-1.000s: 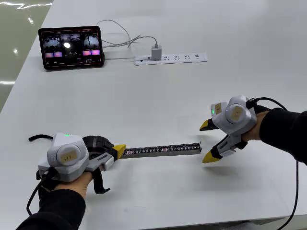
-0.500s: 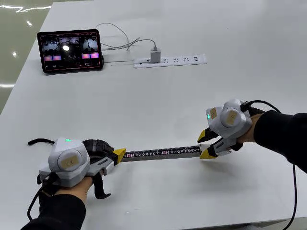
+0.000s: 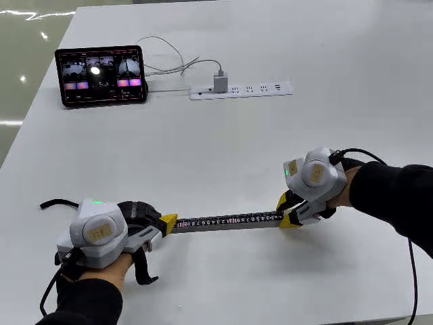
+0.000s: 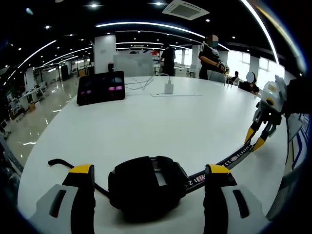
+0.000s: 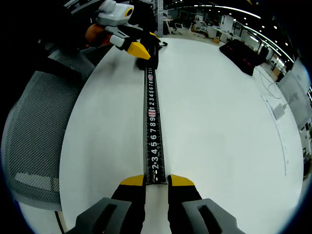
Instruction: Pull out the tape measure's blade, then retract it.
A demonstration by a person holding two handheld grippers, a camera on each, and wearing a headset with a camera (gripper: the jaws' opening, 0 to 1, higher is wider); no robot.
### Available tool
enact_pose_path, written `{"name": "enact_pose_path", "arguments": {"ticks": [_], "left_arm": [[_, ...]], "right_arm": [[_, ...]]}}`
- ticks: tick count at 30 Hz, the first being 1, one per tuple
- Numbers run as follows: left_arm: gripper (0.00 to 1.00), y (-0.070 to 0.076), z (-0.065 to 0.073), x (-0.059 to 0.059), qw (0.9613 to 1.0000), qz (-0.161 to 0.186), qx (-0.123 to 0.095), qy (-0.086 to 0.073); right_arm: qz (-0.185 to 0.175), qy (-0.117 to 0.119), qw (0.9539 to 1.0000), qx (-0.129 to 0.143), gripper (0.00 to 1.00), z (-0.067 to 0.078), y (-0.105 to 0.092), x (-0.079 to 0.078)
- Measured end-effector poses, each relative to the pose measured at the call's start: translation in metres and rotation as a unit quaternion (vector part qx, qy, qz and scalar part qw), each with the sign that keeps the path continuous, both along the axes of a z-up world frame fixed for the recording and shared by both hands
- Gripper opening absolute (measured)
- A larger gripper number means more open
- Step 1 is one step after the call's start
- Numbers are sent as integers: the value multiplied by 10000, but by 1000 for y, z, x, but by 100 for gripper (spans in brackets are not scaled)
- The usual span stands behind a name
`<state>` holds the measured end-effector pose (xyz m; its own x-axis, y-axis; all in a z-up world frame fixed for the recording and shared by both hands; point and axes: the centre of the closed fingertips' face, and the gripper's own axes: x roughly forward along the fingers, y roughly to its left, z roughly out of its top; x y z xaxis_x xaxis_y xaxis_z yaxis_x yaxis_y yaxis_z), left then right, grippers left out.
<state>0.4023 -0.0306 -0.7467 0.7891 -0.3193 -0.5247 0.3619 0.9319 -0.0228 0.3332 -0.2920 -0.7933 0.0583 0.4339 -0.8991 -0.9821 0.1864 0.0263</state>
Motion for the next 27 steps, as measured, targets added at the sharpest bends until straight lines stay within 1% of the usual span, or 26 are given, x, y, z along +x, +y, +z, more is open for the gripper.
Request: {"name": "enact_pose_path", "arguments": {"ticks": [3,6,9,11,14,16,19,21,24,27], "left_arm": [[89,1,-1,1,10000,42,2,11],[87,2,-2,1,10000,65,-3,17],[82,3,-2,1,9999,97,-18,40],[80,2,-3,0,9999,112,-34,72],[76,1,-3,-2,9998,130,-59,115],[71,1,-4,-3,9997,145,-84,166],[67,2,-4,-4,9996,192,-92,177],[66,2,-4,-4,9995,224,-111,209],[63,3,-4,-4,9994,239,-70,230],[61,5,-5,-5,9993,243,-11,272]], "right_arm": [[-43,5,10000,9,12,0,-1,0],[36,-41,10000,-2,12,0,-1,-1],[20,-68,10000,-27,11,-1,0,-1],[185,-101,9998,-48,11,-1,1,-4],[226,-100,9997,-53,11,-1,0,-4],[204,-86,9997,-46,10,-1,0,-5],[175,-43,9998,-43,10,-1,1,-4],[223,-28,9997,-106,10,-1,1,-4],[327,-13,9991,-254,11,-1,2,-4],[537,-7,9978,-386,11,-1,1,-5]]}}
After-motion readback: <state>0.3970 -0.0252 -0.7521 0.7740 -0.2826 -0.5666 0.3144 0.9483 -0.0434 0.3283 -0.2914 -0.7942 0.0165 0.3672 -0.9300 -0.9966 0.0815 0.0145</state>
